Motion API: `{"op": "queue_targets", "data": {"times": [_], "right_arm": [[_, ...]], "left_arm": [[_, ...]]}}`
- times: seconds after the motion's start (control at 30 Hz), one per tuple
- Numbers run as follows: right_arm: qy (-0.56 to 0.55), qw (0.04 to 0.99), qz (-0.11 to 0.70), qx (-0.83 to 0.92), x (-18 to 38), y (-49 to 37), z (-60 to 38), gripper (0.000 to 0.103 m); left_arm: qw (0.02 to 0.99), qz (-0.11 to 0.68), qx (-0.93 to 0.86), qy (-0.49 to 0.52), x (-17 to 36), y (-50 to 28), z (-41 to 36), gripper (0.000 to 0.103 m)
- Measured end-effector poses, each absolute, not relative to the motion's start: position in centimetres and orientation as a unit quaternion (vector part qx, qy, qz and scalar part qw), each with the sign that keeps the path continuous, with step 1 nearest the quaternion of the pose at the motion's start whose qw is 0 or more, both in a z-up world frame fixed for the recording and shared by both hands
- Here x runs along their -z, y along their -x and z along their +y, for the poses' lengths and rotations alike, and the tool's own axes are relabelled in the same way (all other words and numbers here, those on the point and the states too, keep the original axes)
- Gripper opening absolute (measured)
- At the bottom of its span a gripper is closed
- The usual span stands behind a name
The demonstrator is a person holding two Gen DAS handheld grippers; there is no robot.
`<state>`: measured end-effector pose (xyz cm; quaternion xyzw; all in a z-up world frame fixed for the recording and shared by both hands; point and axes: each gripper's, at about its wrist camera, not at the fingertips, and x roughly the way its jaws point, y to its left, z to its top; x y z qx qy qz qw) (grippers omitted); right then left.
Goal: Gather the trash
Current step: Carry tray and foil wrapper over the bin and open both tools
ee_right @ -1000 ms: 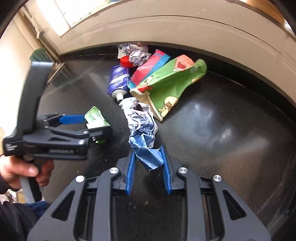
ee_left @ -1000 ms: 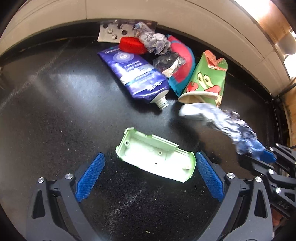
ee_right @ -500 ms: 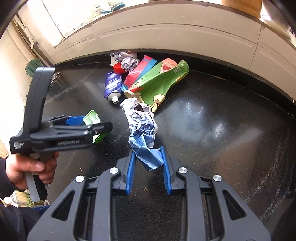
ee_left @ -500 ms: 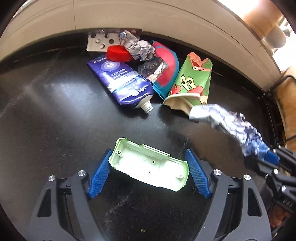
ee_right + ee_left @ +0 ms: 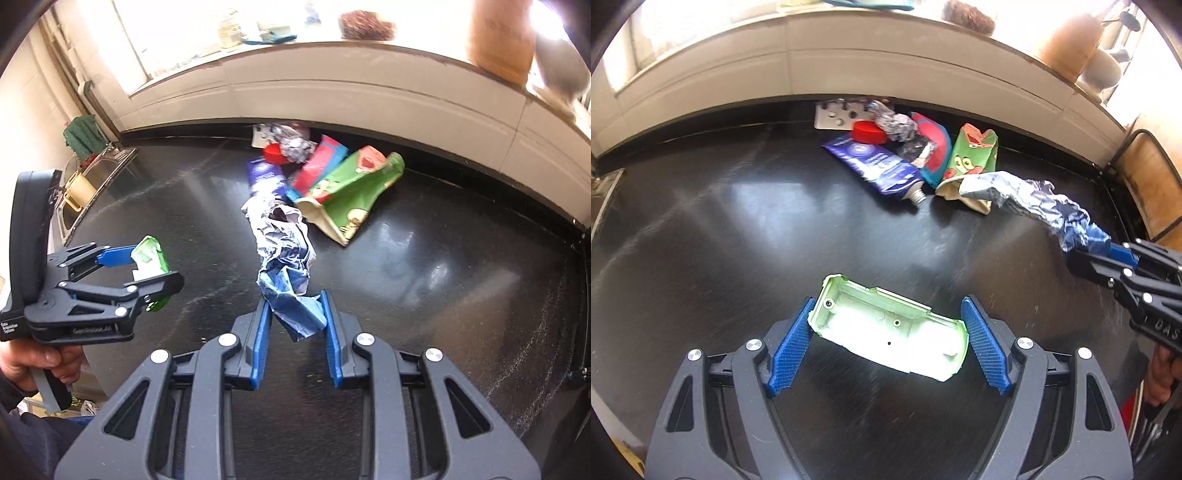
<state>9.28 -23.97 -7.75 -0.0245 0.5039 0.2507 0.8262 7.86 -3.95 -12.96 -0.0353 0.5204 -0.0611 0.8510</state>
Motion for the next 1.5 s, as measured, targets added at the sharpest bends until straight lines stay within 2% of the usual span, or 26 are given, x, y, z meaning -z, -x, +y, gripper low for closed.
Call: {"op": "queue_targets", "data": {"times": [0.4, 0.7, 1.13, 1.5], "right_arm": [[0.069, 0.795, 0.488, -0.354, 5.6, -5.1, -10.6, 0.027], [0.136, 0.715, 0.482, -0.488, 6.0, 0.9, 4.0, 0.027], [0.237, 0.579, 0.498, -0.6, 9.9, 14.6, 21.7, 0.027], [0.278, 0.528, 0.552, -0.583, 16.2, 20.1, 31.0, 0.027]], "left_arm": [[0.867, 0.494, -0.051, 0.049, 10.3, 1.2, 7.1, 0.077], [0.842, 0.486, -0.192, 0.131, 11.1, 11.5, 18.7, 0.077], [0.771, 0.495, -0.324, 0.238, 17.1, 26.7, 30.8, 0.078], [0.752, 0.501, -0.33, 0.272, 24.0, 30.3, 36.6, 0.078]]}}
